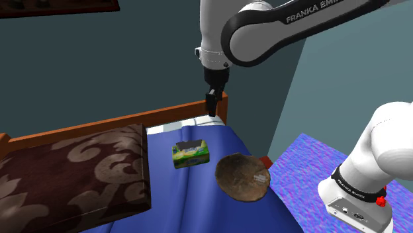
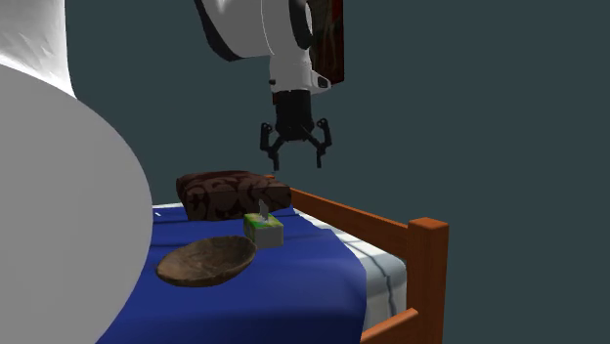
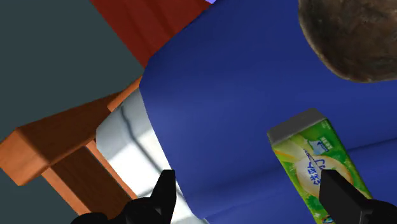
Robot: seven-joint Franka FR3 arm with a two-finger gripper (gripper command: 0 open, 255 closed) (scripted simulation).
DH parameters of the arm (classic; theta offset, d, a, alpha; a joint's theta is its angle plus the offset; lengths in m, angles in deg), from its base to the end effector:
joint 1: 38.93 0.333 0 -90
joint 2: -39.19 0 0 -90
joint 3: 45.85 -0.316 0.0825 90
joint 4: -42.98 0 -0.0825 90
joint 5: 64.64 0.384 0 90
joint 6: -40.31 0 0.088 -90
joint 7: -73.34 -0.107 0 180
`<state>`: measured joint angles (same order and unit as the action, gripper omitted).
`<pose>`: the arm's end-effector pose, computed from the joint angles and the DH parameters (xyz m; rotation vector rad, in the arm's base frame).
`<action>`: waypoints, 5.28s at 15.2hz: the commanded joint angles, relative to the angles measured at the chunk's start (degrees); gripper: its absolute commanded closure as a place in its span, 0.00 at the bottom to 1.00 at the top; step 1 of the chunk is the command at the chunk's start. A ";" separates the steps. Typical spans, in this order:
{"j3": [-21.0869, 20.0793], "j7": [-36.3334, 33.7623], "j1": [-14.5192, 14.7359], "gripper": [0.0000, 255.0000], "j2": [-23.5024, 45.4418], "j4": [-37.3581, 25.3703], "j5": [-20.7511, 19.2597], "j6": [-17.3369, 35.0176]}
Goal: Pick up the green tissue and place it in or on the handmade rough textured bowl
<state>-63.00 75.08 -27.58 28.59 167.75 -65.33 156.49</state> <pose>0.4373 0.2423 0.4688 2.9765 0.8060 0.0634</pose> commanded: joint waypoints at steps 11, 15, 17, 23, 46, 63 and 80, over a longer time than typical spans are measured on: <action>-6.85 -1.81 6.05 0.00 17.68 -9.00 -11.35 4.17; -6.57 -2.47 6.01 0.00 19.07 -7.46 -12.36 6.92; -6.35 -2.95 5.99 0.00 20.06 -6.58 -13.08 8.66; -6.34 -2.95 6.00 0.00 20.06 -6.58 -13.08 8.66; -6.79 -0.34 5.66 1.00 16.08 -10.69 -10.28 1.20; -7.11 2.83 5.79 1.00 3.83 -8.10 -4.31 -7.07; -6.38 4.14 12.05 1.00 -22.39 15.10 6.05 -8.75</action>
<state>-69.35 79.20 -15.51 6.11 182.25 -59.29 147.00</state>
